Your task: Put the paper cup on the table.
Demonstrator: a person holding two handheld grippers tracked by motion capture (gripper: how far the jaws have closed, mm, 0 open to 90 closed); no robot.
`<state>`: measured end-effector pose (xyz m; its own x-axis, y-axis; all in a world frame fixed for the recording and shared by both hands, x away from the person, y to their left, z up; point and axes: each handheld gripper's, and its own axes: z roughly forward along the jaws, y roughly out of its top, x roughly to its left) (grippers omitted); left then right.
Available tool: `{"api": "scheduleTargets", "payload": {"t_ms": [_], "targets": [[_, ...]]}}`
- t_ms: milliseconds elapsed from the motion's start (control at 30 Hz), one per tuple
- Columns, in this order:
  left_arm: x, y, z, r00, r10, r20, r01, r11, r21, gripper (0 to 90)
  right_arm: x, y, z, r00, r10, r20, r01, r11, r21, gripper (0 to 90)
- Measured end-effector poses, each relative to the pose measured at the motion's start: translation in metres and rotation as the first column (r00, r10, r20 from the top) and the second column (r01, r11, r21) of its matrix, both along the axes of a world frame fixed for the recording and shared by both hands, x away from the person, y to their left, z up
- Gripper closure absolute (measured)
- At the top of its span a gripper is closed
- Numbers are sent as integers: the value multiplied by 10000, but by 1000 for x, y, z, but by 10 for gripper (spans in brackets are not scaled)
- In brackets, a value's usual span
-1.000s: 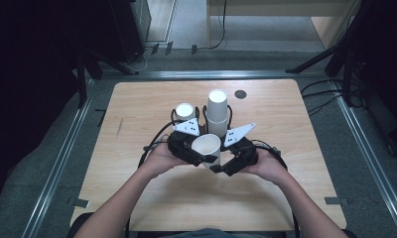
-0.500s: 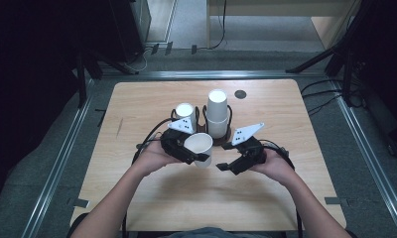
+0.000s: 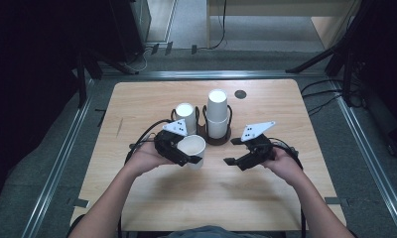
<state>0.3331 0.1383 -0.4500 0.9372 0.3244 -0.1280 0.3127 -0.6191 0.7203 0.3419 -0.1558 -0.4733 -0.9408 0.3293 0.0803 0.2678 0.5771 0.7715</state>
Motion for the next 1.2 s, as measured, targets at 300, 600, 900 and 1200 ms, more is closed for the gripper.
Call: {"api": "scheduleTargets", "payload": {"t_ms": [300, 600, 900, 1200], "targets": [[-3, 10, -1, 9998, 183, -69, -183, 9997, 131, 289, 4, -17, 7, 9990, -432, 118, 430, 9989, 175, 233], [-6, 23, -1, 9988, 490, -54, -489, 9986, 218, 289, 7, -30, 12, 9967, -783, 218, 776, 9965, 296, 233], [-6, 39, 0, 9967, 813, -25, -812, 9962, 312, 288, 15, -34, 11, 9959, -875, 214, 869, 9958, 298, 233], [-5, 58, 1, 9937, 1115, -83, -1111, 9930, 403, 287, 21, -39, 8, 9936, -1120, 173, 1117, 9936, 135, 233]]}}
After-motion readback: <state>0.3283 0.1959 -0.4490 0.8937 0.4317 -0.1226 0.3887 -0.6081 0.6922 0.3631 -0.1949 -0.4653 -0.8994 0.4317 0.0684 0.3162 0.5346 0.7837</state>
